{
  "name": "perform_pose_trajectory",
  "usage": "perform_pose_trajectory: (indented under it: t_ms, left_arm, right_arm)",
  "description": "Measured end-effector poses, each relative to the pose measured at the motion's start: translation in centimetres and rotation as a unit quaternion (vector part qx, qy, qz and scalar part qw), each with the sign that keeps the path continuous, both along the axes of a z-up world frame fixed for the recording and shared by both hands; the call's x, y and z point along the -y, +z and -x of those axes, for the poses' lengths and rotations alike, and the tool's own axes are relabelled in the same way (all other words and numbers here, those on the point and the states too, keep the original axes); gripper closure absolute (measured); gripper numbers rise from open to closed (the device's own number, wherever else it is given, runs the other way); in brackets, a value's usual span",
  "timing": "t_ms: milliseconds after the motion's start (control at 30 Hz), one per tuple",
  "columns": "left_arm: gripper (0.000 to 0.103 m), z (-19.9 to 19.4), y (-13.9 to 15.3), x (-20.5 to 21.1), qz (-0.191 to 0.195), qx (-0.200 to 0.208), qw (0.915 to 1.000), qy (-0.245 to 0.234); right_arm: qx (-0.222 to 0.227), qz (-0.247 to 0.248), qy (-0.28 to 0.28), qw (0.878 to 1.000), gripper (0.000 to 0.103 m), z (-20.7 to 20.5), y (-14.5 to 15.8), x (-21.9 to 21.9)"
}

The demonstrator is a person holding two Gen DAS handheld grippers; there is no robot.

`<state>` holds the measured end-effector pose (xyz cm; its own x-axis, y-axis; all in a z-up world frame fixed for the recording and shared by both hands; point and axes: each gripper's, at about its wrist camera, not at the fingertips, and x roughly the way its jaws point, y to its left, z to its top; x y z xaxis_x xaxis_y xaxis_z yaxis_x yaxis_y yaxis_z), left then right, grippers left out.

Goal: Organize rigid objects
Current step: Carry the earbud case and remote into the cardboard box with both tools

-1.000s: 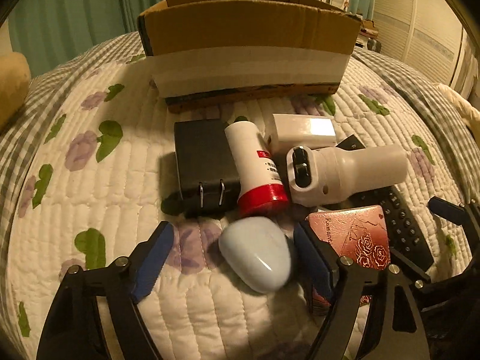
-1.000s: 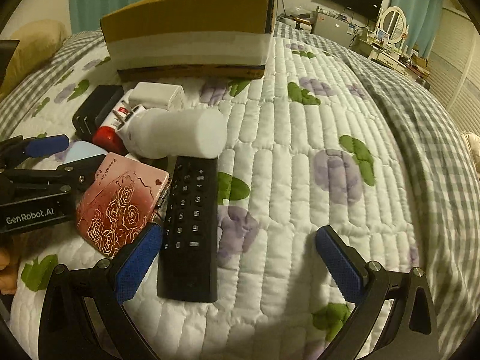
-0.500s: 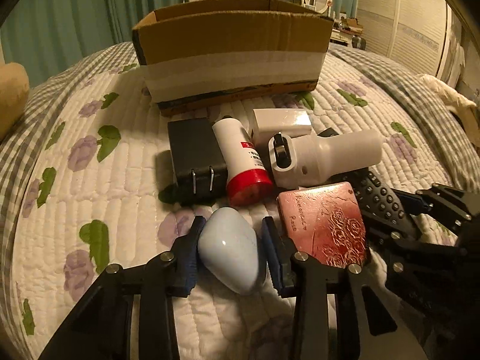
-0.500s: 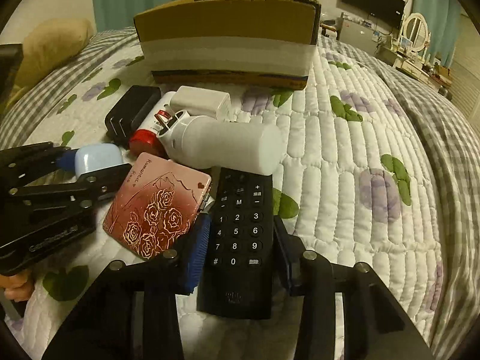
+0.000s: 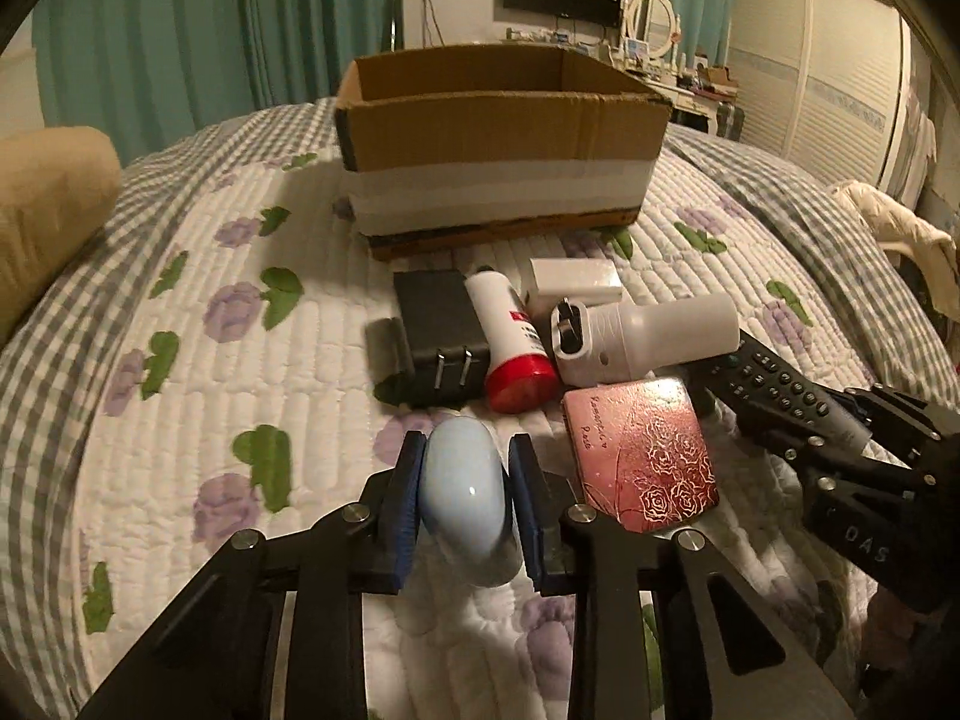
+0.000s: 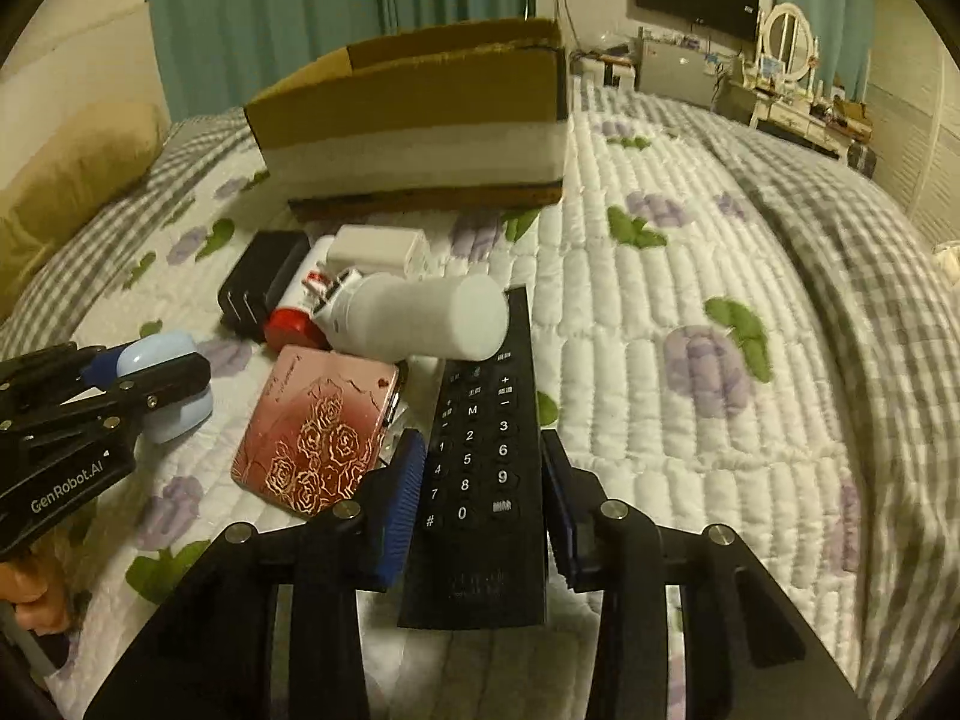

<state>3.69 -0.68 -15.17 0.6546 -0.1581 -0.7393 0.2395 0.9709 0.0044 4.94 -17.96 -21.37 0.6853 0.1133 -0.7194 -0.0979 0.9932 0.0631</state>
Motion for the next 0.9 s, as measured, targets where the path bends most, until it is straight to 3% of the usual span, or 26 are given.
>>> perform_pose_trajectory:
  t_ms: [167, 433, 900]
  left_arm:
    - [0.076, 1.0, 2.0, 0.1, -0.002, 0.028, 0.9996, -0.003]
    - [0.076, 2.2, 3.9, 0.4, -0.002, 0.050, 0.9987, -0.005]
    - [0.076, 3.0, 10.3, -1.1, 0.024, 0.118, 0.9928, -0.001]
  right_arm:
    - [0.023, 0.008, 0.002, 1.000, 0.082, 0.7, 1.5, -0.3]
    - [0.043, -0.003, -0.007, 0.999, 0.082, 2.0, 2.8, 0.0]
    - [0.140, -0.003, -0.020, 0.990, 0.082, 4.9, 10.9, -0.1]
